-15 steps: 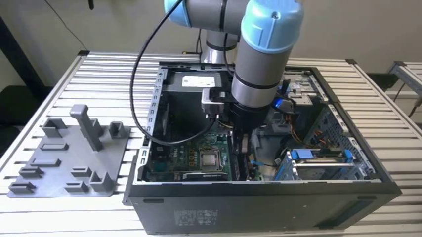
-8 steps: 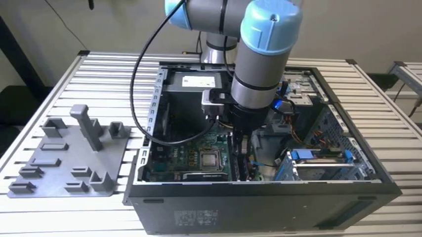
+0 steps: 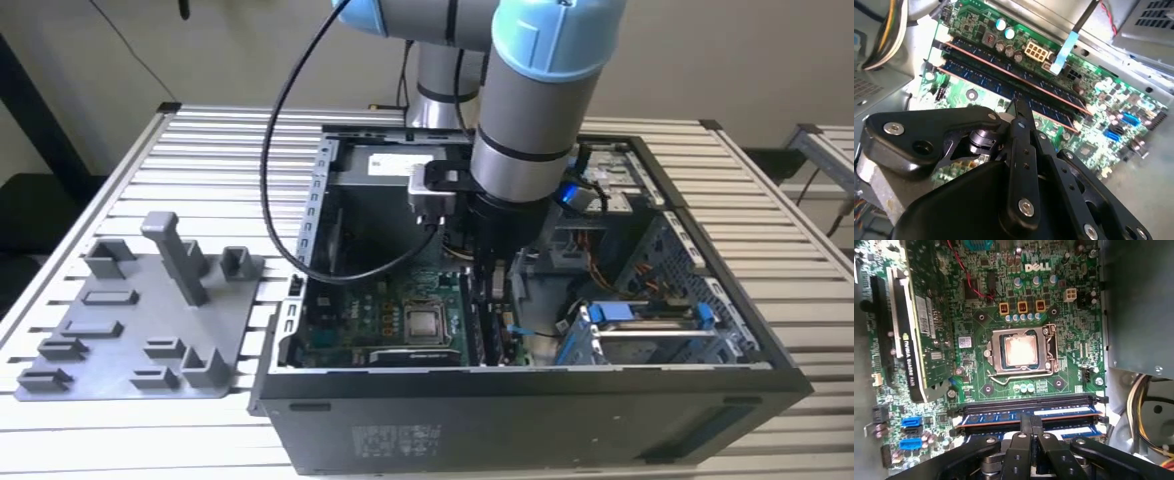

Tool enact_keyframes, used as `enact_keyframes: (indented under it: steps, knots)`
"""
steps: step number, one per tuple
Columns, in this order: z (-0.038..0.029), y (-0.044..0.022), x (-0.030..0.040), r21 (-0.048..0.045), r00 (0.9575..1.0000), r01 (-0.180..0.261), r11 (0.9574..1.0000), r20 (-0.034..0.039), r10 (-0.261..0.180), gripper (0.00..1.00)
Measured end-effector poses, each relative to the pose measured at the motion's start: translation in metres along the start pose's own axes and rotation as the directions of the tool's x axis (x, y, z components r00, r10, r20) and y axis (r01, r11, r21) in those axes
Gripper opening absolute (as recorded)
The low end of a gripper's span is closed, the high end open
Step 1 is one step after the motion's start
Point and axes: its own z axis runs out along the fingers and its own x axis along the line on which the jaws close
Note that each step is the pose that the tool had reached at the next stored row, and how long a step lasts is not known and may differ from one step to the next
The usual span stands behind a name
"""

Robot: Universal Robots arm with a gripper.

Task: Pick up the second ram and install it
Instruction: 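Press down the second ram until it locks into place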

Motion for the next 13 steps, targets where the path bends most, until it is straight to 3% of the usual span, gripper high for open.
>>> enact_keyframes:
  steps: [5,13]
  knots:
    - [-0.0109,0.0000,-0.0002,-0.0005,1.0000,0.000,1.0000,-0.0002,0.000,0.11]
    - [-0.0110,0.0000,-0.0002,-0.0015,1.0000,0.000,1.0000,-0.0003,0.000,0.11]
